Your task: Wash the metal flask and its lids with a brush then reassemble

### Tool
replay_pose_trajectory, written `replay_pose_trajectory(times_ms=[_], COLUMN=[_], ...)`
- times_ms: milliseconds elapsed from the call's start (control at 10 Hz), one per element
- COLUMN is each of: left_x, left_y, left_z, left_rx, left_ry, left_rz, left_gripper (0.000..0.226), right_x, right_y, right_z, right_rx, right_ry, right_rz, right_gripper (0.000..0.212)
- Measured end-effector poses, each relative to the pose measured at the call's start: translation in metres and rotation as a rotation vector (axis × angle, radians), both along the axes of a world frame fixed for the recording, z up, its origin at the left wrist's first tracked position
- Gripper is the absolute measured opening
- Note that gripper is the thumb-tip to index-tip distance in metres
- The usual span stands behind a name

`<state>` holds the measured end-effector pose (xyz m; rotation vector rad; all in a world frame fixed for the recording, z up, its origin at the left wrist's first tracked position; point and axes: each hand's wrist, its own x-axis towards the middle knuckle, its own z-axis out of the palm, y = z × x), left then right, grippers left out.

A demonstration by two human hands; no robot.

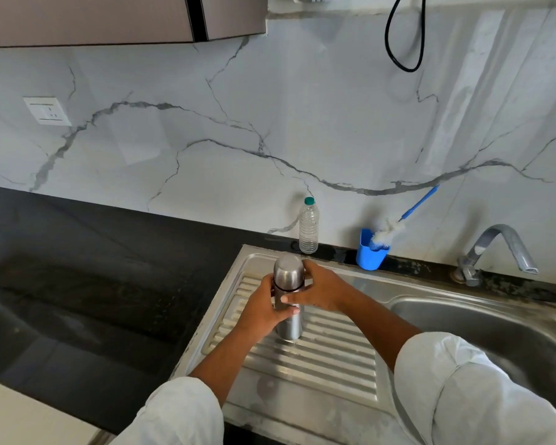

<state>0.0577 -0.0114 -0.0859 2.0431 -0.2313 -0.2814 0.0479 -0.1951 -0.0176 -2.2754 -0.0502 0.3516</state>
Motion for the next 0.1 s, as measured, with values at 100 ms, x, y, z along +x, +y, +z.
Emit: replay_pose_trajectory(times_ms=[100], left_x=[0.0062], left_y=[0.0102], left_z=[0.0017], left_rx=[0.012], left_ry=[-0.013], left_rz=[-0.028], left_gripper=[0.111], right_x=[-0.0039], right_y=[-0.0083], right_z=[0.0066], right_rx=[-0.052], right_ry=[-0.115], right_rz=[-0.068], right_gripper=[0.103])
